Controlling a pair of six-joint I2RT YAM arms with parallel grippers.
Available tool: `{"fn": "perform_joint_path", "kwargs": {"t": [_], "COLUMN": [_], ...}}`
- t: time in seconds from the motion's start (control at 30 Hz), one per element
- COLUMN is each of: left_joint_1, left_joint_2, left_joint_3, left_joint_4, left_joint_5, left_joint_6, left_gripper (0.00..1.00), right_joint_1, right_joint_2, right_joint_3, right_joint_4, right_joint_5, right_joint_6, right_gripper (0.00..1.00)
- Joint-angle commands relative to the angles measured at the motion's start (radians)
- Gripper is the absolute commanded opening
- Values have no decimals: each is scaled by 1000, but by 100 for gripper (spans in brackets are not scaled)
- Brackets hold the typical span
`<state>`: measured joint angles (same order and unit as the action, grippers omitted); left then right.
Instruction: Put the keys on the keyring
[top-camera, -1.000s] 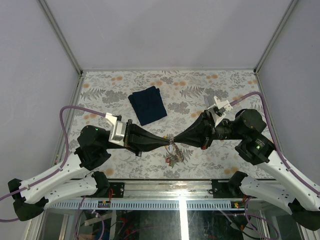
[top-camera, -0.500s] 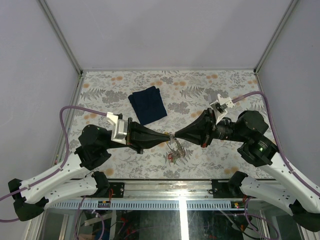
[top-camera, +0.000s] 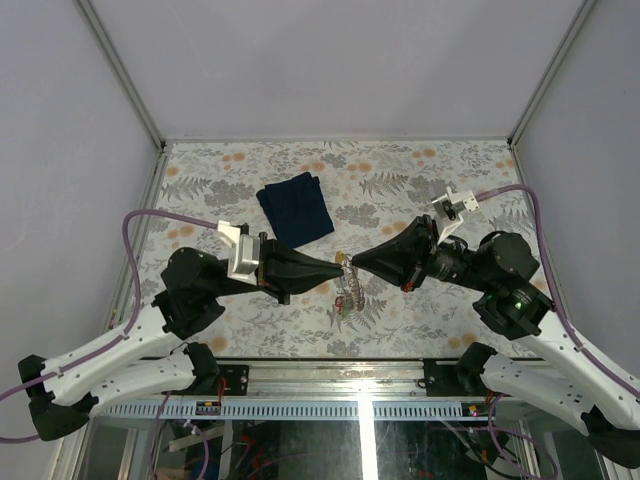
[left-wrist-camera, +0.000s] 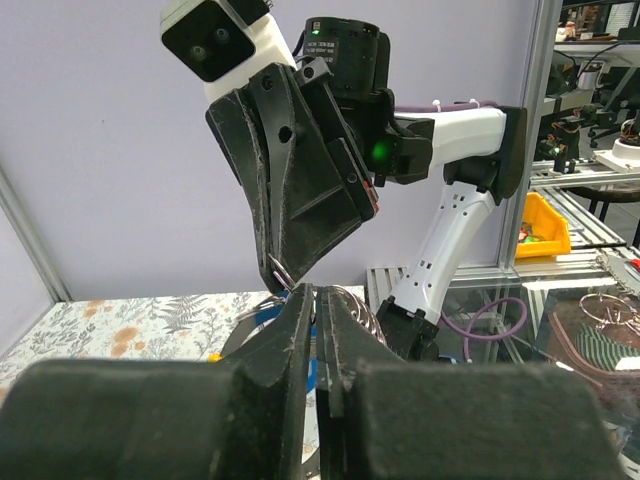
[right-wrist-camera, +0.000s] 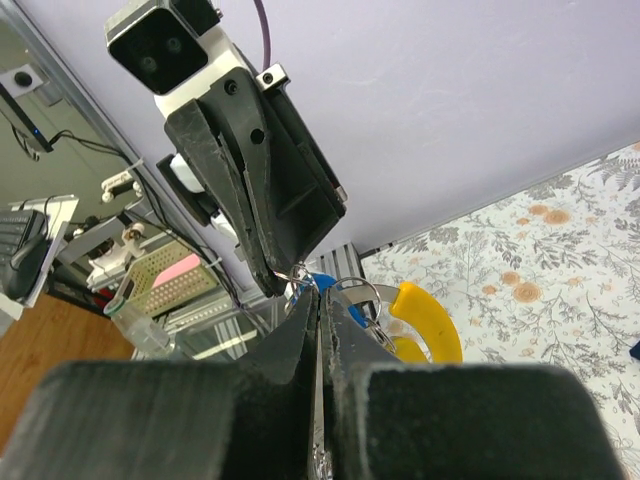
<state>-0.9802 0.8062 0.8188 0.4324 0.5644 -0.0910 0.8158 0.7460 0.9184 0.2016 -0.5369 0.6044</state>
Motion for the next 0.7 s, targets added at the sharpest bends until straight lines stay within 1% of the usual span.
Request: {"fn": "perform_joint_path", "kwargs": {"t": [0.0, 0.17, 0.3, 0.43, 0.53, 0.67], "left_joint_1": [-3, -2, -2, -1, -2, -2], "left_joint_2": [11, 19, 9, -16, -33, -47], "left_joint_3": [26, 27, 25, 11, 6, 3], "left_joint_4": [1, 0, 5, 44, 76, 126], "left_joint_5": [46, 42, 20, -40, -82, -106], "left_joint_6": [3, 4, 0, -24, -45, -73], "left_gripper": [4, 15, 20, 25, 27, 29], "right_joint_1": [-7, -8, -7, -8, -7, -7], "right_joint_2": [-39, -45, -57, -63, -71, -74], "right_joint_3": [-11, -45, -64, -53, -36, -23], "right_joint_4": [246, 334, 351, 301, 231, 160], "right_joint_5": [137, 138, 121, 71, 33, -14], "right_joint_6": [55, 68, 30, -58, -143, -222], "right_gripper": [0, 0, 0, 0, 0, 0]}}
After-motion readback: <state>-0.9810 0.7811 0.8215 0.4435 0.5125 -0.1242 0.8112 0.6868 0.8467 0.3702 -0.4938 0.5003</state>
